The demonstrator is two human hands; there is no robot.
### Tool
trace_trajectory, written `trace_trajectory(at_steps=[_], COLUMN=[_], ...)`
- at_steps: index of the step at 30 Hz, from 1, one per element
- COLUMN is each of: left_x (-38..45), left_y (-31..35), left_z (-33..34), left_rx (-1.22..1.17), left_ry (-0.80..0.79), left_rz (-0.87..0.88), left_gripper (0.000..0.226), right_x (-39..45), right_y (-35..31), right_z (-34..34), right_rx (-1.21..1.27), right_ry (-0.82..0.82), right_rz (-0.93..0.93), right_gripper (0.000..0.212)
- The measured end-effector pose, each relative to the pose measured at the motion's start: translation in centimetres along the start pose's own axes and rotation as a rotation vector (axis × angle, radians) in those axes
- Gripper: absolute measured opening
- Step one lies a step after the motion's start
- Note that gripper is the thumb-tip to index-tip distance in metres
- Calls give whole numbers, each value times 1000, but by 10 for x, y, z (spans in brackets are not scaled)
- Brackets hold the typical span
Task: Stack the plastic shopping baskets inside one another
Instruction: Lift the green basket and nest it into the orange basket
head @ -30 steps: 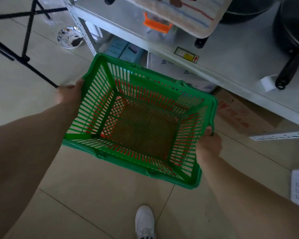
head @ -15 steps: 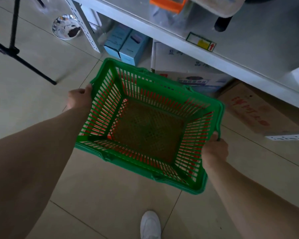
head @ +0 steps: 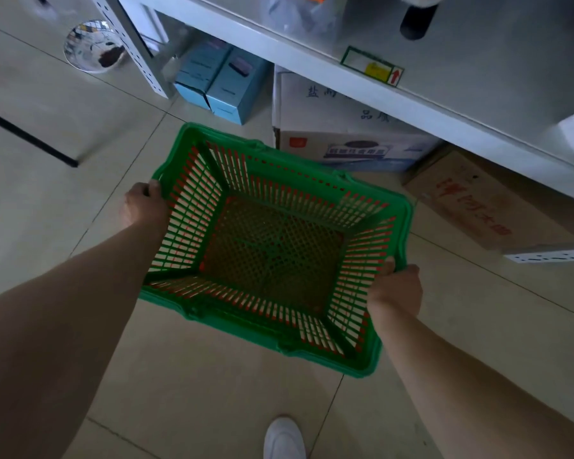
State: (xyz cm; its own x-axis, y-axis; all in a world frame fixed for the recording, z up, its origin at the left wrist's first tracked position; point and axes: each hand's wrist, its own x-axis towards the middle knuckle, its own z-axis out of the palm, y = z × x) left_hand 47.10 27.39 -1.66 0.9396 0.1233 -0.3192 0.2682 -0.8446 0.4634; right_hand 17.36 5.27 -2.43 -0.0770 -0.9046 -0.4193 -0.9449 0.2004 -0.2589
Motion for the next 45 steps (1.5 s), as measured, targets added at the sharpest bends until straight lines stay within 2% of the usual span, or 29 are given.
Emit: trace_trajectory(at_steps=[5,10,25,33,45], left_x=[1,-4,-58,-109,-214], left_y=[-2,-4,-8,-1,43], left_z=[2,3,28,64,131], left_rx=[65,98,65,24,96], left_ry=[-33,-43,-15,-19,-71], left_rz=[4,22,-84,-159,-49], left_gripper=[47,48,49,59,66], right_x=[4,9,53,87,149], right_y=[-1,-5,23,70,179], right_z=[-1,4,-25,-60,-124], right_rx=[-67,119,109,112,134], right_ry=[37,14,-79,-92,-50], right_rz=[-85,2,-24,-5,58], right_gripper=[41,44,41,40,40])
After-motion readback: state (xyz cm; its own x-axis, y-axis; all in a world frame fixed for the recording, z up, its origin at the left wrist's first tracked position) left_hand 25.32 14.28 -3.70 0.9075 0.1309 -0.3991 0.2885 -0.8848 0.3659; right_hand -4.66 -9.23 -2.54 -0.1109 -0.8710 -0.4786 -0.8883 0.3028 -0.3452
